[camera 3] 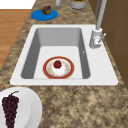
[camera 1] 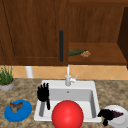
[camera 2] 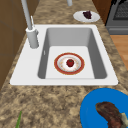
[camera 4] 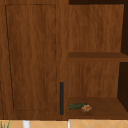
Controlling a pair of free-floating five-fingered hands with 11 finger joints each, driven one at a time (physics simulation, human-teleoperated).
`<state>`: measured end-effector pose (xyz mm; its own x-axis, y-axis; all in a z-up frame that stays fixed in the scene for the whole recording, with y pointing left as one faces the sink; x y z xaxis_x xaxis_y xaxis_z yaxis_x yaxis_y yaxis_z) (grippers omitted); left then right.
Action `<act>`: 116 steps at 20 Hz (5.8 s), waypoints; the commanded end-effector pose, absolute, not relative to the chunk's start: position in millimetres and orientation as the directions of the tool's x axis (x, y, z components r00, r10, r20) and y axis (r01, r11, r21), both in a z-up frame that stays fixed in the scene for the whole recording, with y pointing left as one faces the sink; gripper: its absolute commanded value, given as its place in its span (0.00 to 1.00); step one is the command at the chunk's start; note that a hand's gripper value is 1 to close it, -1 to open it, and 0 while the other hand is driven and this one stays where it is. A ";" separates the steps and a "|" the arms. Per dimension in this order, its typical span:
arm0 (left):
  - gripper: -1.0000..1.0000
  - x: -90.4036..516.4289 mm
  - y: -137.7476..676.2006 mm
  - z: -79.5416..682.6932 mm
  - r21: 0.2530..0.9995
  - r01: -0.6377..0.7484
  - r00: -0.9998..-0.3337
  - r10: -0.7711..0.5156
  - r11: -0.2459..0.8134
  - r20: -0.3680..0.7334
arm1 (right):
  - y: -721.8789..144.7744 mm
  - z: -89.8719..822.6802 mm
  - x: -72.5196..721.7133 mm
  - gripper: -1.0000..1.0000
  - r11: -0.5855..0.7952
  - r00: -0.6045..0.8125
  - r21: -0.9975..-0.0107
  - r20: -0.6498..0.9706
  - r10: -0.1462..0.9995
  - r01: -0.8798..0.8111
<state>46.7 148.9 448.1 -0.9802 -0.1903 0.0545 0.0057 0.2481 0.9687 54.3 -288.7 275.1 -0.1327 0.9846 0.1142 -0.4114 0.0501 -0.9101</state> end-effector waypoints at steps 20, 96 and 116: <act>0.00 48.5 144.7 454.6 0.953 -0.020 -0.980 -0.196 0.302 0.041 | -288.7 275.1 54.3 0.50 0.050 -0.133 -0.910 0.114 0.985 -0.411; 0.00 56.2 101.0 504.7 0.830 -0.102 -0.965 -0.256 0.549 0.051 | -288.7 275.1 54.3 0.50 0.050 -0.133 -0.910 0.114 0.985 -0.411; 0.00 56.4 97.4 506.0 0.776 -0.338 -0.917 -0.374 0.533 -0.143 | -288.7 275.1 54.3 0.50 0.050 -0.133 -0.910 0.114 0.985 -0.411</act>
<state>56.4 98.9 506.2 -0.9442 -0.3007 -0.1343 -0.2648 0.4507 0.8525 54.3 -288.7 275.1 -0.1327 0.9846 0.1142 -0.4114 0.0501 -0.9101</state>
